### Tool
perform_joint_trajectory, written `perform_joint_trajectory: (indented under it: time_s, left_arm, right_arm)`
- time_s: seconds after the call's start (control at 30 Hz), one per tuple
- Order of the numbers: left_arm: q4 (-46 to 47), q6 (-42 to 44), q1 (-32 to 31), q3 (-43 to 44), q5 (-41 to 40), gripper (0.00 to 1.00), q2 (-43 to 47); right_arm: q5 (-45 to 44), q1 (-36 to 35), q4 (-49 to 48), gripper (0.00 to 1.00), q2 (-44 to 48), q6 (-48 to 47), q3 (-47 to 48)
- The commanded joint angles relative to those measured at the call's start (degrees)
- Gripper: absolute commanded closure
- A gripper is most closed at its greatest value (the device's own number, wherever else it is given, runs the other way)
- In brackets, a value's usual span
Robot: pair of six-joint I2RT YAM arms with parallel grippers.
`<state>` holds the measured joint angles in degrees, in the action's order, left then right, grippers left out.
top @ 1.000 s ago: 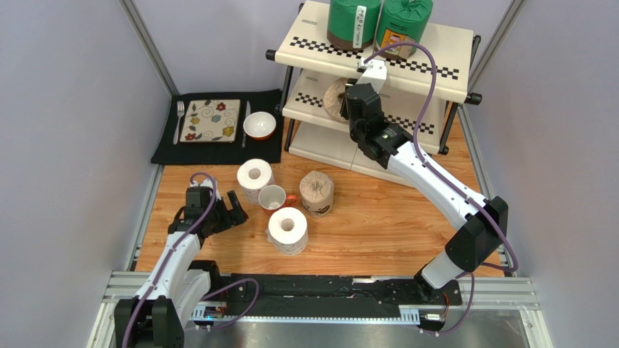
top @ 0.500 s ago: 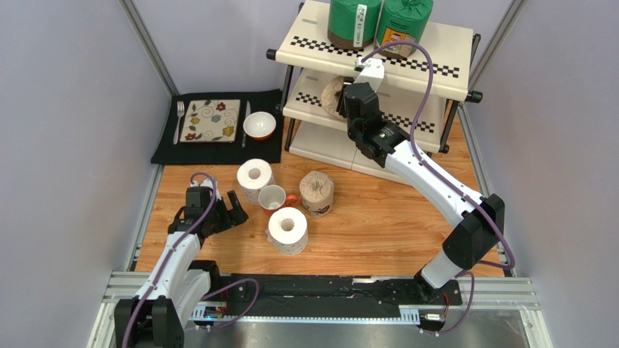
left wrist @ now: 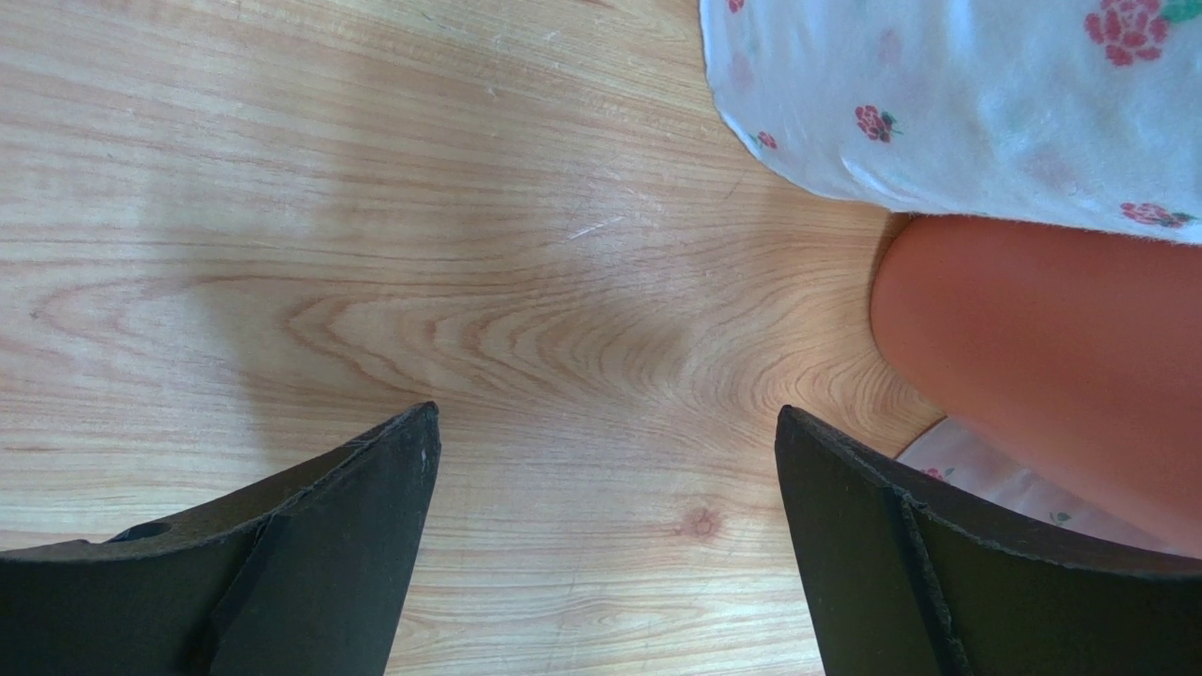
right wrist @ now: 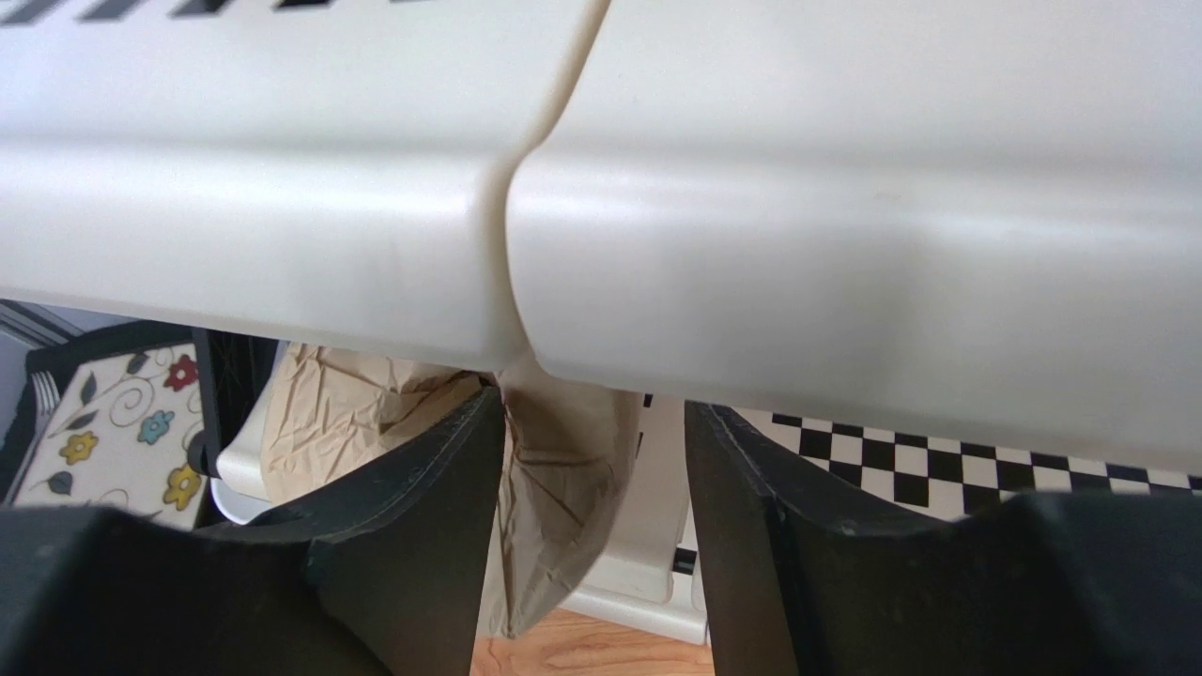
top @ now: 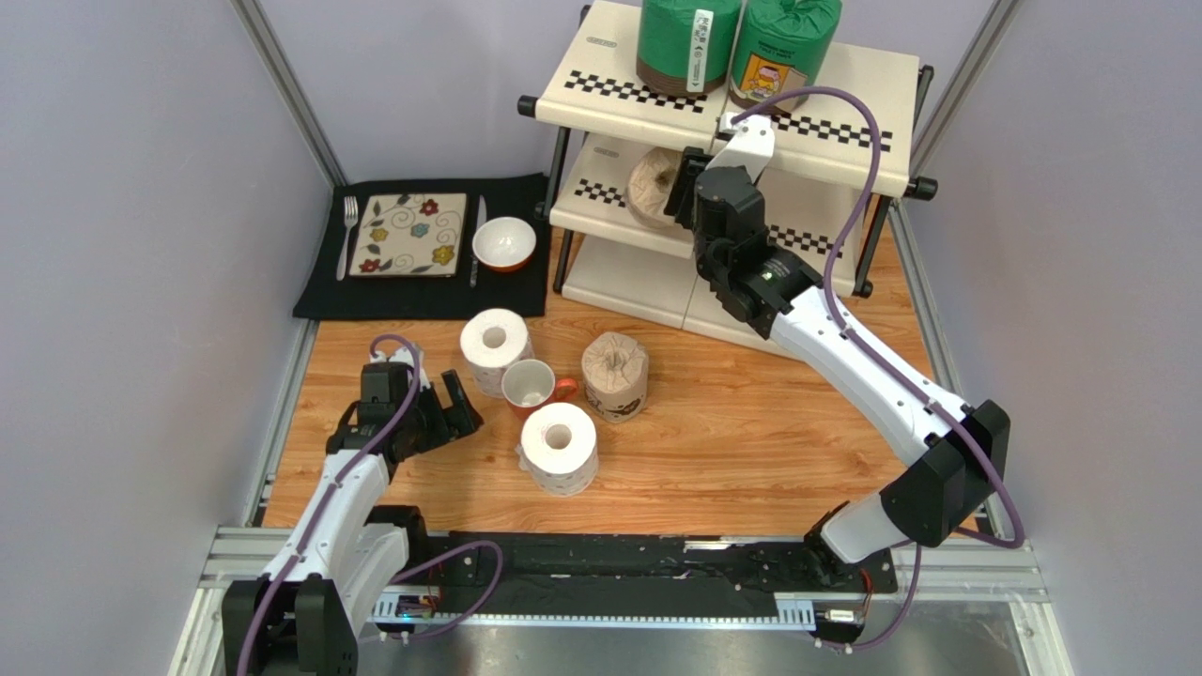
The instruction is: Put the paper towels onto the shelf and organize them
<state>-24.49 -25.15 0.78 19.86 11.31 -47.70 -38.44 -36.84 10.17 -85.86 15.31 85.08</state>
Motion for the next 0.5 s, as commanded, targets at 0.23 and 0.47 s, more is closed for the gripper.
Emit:
perform_joint_trajectory:
  time_s: [0.23,0.47]
  left_arm:
    - [0.6,0.6,0.1,-0.7,0.6,0.03,0.0]
    - [0.6,0.6,0.1,-0.6,0.8,0.03,-0.1]
  right_arm:
    - [1.1,0.2,-4.8,0.44,1.7,-1.2,-0.5]
    - [4.2,-1.6,-5.4,0.43,10.5,-0.5,-8.3]
